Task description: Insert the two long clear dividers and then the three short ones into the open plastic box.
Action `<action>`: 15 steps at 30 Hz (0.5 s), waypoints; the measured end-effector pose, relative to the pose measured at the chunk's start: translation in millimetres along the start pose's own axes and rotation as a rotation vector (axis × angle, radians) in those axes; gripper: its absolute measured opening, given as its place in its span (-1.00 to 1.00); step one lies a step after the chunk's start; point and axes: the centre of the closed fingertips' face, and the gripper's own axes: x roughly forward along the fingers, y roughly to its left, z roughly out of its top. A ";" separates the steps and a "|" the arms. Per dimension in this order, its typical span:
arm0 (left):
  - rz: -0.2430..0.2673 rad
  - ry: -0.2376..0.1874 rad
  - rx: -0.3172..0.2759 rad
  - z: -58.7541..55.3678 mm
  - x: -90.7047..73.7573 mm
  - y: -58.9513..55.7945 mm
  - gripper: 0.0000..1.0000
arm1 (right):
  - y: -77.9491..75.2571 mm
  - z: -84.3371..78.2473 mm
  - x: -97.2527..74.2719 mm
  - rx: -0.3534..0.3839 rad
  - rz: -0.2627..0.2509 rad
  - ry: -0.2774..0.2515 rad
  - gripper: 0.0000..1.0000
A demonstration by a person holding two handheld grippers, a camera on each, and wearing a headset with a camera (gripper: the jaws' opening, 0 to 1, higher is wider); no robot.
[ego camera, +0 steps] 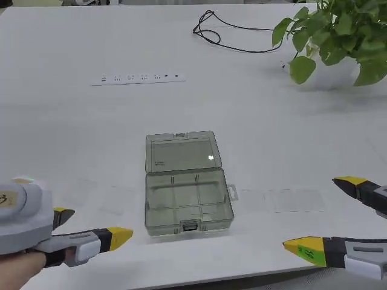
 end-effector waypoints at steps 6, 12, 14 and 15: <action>0.031 0.111 0.063 -7.5 15.7 11.9 0.36 | -3.1 -2.9 3.2 0.021 0.002 0.003 1.00; 0.036 0.178 0.099 -12.6 30.6 17.9 0.07 | -3.1 -5.3 5.6 0.031 0.012 0.012 1.00; 0.044 0.205 0.120 -15.2 33.8 20.4 0.01 | -2.2 -6.1 6.6 0.037 0.020 0.017 1.00; 0.050 0.229 0.129 -17.8 35.2 22.1 0.02 | -2.7 -6.2 6.7 0.035 0.019 0.018 1.00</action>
